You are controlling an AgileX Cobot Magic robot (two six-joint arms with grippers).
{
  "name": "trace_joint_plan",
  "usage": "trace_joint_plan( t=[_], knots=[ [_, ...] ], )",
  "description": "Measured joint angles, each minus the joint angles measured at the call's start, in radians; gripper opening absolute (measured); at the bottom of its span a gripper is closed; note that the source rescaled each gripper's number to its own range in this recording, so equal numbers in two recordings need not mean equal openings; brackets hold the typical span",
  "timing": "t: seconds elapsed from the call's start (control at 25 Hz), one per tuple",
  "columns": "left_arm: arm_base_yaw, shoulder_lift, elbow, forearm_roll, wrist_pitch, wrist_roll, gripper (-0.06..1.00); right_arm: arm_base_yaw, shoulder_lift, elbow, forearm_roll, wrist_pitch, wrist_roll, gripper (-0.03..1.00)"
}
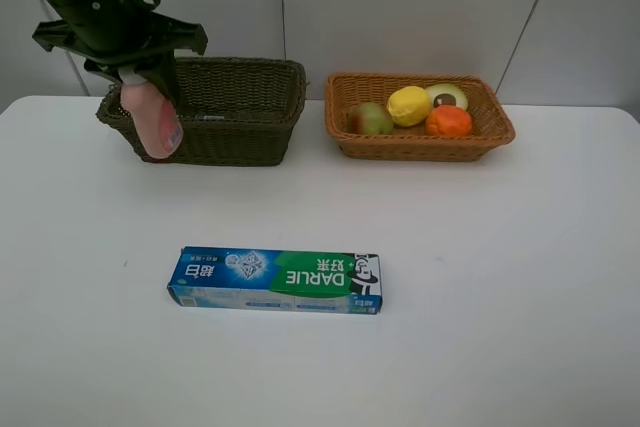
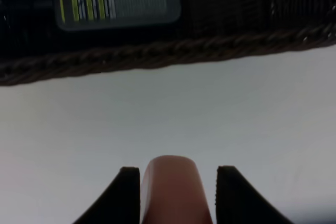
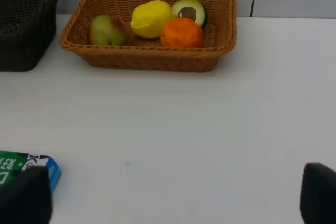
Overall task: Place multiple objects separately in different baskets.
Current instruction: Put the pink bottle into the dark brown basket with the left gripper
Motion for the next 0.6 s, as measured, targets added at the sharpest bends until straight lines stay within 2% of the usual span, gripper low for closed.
trace_joint_plan(
  t=[0.24, 0.6],
  knots=[
    [0.000, 0.000, -0.109, 0.058, -0.009, 0.002, 0.45, 0.000, 0.000, 0.000, 0.000, 0.000, 0.000, 1.00],
    [0.000, 0.054, -0.123, 0.138, -0.204, 0.002, 0.45, 0.000, 0.000, 0.000, 0.000, 0.000, 0.000, 1.00]
  ],
)
